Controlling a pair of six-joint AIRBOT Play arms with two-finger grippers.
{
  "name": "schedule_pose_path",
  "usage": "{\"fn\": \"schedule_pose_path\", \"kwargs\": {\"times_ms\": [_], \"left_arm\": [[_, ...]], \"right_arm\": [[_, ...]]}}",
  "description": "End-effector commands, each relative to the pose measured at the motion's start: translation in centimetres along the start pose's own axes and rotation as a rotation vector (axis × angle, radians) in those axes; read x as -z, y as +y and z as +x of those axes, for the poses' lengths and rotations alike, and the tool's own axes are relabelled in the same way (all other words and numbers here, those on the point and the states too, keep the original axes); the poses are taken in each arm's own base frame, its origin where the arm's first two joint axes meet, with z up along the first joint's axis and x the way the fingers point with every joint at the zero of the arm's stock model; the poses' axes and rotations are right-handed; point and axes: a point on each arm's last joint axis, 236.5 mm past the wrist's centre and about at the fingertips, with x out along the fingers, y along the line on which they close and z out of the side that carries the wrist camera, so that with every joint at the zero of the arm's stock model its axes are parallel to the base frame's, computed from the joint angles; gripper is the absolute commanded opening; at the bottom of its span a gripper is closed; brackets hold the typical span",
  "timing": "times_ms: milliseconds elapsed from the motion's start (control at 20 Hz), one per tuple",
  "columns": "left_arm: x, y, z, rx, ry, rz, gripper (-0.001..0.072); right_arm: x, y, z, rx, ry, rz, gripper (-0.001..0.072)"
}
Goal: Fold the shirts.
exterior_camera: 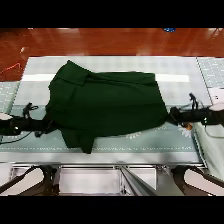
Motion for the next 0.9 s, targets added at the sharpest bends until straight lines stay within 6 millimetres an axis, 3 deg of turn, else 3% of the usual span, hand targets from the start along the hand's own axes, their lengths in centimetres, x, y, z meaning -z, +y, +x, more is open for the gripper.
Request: {"fn": "schedule_pose_path", "kwargs": {"times_ms": [0, 100, 200, 350, 450, 550, 650, 750, 850], "left_arm": [[-2.6, -6.2, -4.8, 0.12, -0.059, 0.118, 0.0019], [-5.9, -12.7, -11.1, 0.223, -0.24, 0.245, 0.0019], [-7.3, -19.4, -18.7, 0.305, -0.43, 0.396, 0.0019], [-5.8, -27.1, -29.4, 0.346, -0.682, 0.617, 0.0019], [-2.9, -31.1, -35.6, 0.348, -0.836, 0.759, 0.0019], [0.5, -33.8, -39.9, 0.353, -0.947, 0.859, 0.0019], [3.9, -35.4, -43.3, 0.325, -1.059, 0.944, 0.0019], [6.2, -35.4, -45.8, 0.257, -1.171, 0.957, 0.0019], [8.6, -34.6, -47.5, 0.177, -1.261, 0.962, 0.0019]], "right_arm": [[-3.2, 7.9, -4.1, -0.093, -0.074, -0.201, 0.0022], [-6.3, 13.8, -10.3, -0.121, -0.238, -0.345, 0.0022], [-8.2, 19.4, -17.1, -0.134, -0.411, -0.472, 0.0022], [-7.9, 26.7, -28.2, -0.103, -0.684, -0.658, 0.0022], [-5.9, 29.8, -34.8, -0.056, -0.857, -0.737, 0.0022], [-2.7, 31.7, -40.3, -0.007, -1.011, -0.794, 0.0022], [1.1, 32.3, -44.1, 0.04, -1.133, -0.833, 0.0022], [4.5, 31.7, -46.6, 0.093, -1.223, -0.828, 0.0022], [7.6, 30.8, -47.4, 0.124, -1.248, -0.822, 0.0022]]}}
